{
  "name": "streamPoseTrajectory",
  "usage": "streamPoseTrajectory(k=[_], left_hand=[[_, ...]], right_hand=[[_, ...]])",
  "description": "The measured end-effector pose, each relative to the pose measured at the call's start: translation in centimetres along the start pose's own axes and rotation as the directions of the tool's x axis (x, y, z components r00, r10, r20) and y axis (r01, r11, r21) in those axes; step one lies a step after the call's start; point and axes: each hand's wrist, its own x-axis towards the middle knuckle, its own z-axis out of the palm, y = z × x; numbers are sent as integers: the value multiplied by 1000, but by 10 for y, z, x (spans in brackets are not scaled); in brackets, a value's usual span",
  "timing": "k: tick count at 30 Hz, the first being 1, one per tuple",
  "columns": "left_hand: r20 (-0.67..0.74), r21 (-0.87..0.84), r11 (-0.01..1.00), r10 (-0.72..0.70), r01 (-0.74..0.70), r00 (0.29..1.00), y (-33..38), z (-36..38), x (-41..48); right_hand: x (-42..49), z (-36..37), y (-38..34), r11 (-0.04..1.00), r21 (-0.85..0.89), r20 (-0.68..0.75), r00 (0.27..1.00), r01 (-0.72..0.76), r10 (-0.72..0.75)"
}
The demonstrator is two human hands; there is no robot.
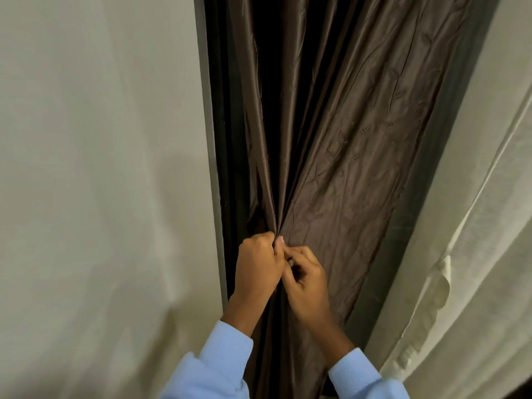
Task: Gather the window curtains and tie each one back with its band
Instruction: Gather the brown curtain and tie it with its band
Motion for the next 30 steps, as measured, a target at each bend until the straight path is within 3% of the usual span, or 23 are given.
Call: streamPoseTrajectory(k=[4,8,10,12,14,16,18,23,26,30], left_hand=[[-18,67,997,44,-43,999,-5,3,3],[-20,65,996,59,-58,998,-12,6,6],[-23,59,996,66,-64,998,-13,8,6],[-21,60,996,74,-72,997,-13,10,6],[-13,58,995,77,-76,997,-14,12,6],[-11,49,996,73,-72,997,-15,14,7],[-11,51,996,78,-77,997,-14,16,7],[-10,55,994,93,-92,996,-9,22,4],[38,84,992,97,-100,995,-4,27,4],[124,169,979,94,-115,988,1,32,2]], right_hand=[[13,-25,13,996,22,-266,960,-90,92],[35,-66,42,936,-104,-573,790,-335,218],[49,-87,56,869,8,-607,688,-495,398],[59,-107,67,797,175,-507,641,-578,577],[60,-121,79,778,358,-349,699,-516,624],[57,-127,84,790,387,-266,762,-476,590],[52,-124,87,833,324,-311,781,-448,541],[30,-106,67,930,299,-614,702,-216,361],[12,-90,45,937,323,-651,689,-131,320],[4,-64,16,967,230,-581,783,-106,224]])
